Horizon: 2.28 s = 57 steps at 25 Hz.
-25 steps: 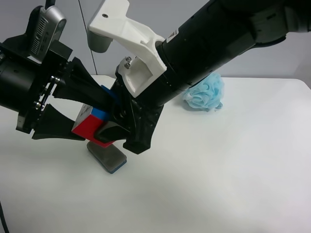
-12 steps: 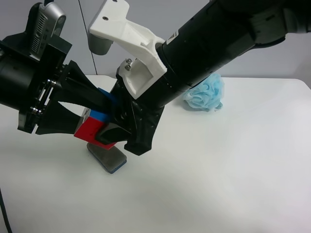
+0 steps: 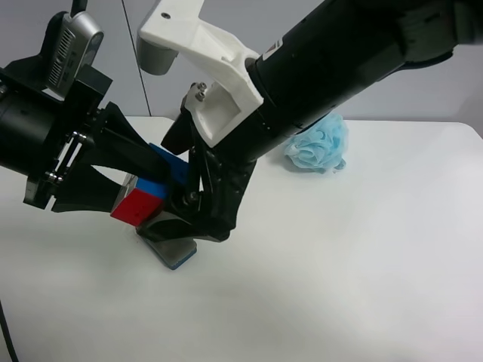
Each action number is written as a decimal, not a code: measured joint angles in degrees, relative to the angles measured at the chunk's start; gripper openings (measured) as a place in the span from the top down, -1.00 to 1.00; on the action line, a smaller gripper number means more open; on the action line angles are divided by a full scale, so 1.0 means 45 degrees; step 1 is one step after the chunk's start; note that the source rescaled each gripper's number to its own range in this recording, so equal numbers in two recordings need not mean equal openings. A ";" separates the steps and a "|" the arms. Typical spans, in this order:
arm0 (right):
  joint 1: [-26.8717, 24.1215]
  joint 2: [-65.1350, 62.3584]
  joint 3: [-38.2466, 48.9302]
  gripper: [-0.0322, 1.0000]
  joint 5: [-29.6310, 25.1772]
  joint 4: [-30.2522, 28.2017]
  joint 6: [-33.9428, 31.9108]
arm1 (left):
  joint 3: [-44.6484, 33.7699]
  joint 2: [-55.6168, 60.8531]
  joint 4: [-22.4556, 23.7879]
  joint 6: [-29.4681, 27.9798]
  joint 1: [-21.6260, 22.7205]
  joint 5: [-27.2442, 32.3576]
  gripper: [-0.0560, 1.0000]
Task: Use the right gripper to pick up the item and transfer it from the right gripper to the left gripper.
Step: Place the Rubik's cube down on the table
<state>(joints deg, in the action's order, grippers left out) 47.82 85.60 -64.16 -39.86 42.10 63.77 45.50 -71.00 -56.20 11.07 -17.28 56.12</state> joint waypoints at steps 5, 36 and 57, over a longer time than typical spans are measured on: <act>0.0000 -0.1378 0.0000 -0.99 -0.1271 -0.1784 -0.2246 | 0.0000 0.0000 0.0000 0.0000 0.0000 0.0025 0.86; 0.0000 -1.4208 0.7006 -1.00 -0.4987 -0.7326 -1.2744 | 0.0000 0.0000 0.0025 0.0773 0.0000 0.0039 0.86; 0.0000 -1.7108 0.7944 -1.00 -0.4777 -0.8192 -1.3849 | 0.0000 0.0000 0.0081 0.0921 0.0000 0.0039 0.86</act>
<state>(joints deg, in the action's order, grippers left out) 47.82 8.61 -28.41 -61.36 5.24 1.45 45.50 -71.00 -55.84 15.21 -17.28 56.30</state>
